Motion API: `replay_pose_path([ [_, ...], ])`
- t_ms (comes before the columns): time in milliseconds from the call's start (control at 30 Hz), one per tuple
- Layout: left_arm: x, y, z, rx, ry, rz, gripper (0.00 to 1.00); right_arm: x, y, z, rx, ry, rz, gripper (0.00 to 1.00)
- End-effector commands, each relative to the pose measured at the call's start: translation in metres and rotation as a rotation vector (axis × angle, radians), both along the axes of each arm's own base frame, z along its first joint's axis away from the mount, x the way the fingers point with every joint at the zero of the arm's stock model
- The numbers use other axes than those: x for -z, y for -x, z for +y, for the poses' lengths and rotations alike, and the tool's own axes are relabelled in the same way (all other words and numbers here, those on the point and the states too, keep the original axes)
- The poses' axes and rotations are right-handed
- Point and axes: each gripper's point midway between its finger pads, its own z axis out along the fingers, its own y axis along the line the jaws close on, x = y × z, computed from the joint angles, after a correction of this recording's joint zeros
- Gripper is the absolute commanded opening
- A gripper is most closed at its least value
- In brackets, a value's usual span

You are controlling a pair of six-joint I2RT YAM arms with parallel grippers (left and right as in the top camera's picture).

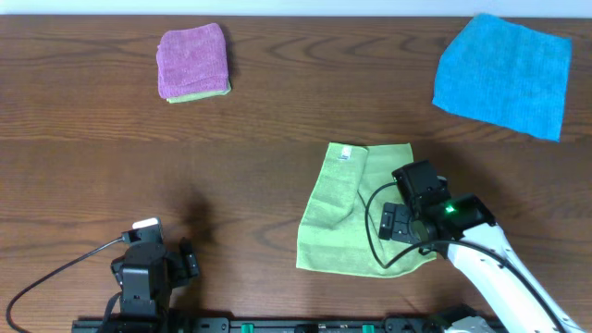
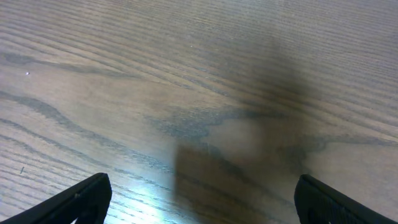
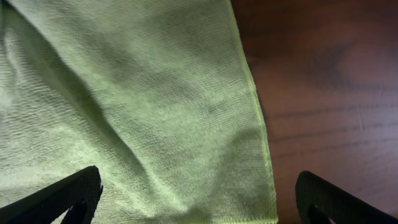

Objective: Fold the cloth

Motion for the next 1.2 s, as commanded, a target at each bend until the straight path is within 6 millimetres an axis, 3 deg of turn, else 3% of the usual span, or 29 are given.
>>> replay_pose_path([
  [0,0.000,0.000,-0.001,0.016,-0.009,-0.001,0.95,-0.013,-0.011,0.007,-0.074,-0.013,-0.037,0.99],
  [700,-0.002,-0.002,-0.003,0.014,0.009,-0.014,0.95,-0.018,-0.020,0.011,-0.074,-0.029,-0.077,0.99],
  [833,-0.016,-0.017,-0.055,-0.046,0.486,-0.097,0.95,-0.017,-0.018,0.021,-0.085,-0.085,-0.064,0.99],
  [900,-0.014,-0.012,-0.066,-0.053,0.572,-0.061,0.95,-0.016,-0.016,0.028,-0.093,-0.122,-0.051,0.99],
  [1000,-0.020,-0.019,-0.064,-0.098,0.607,-0.100,0.95,-0.016,-0.014,0.033,-0.100,-0.153,-0.039,0.99],
  [1167,-0.044,-0.021,-0.110,0.128,0.793,-0.093,0.96,-0.016,-0.013,0.032,-0.099,-0.150,-0.037,0.99],
])
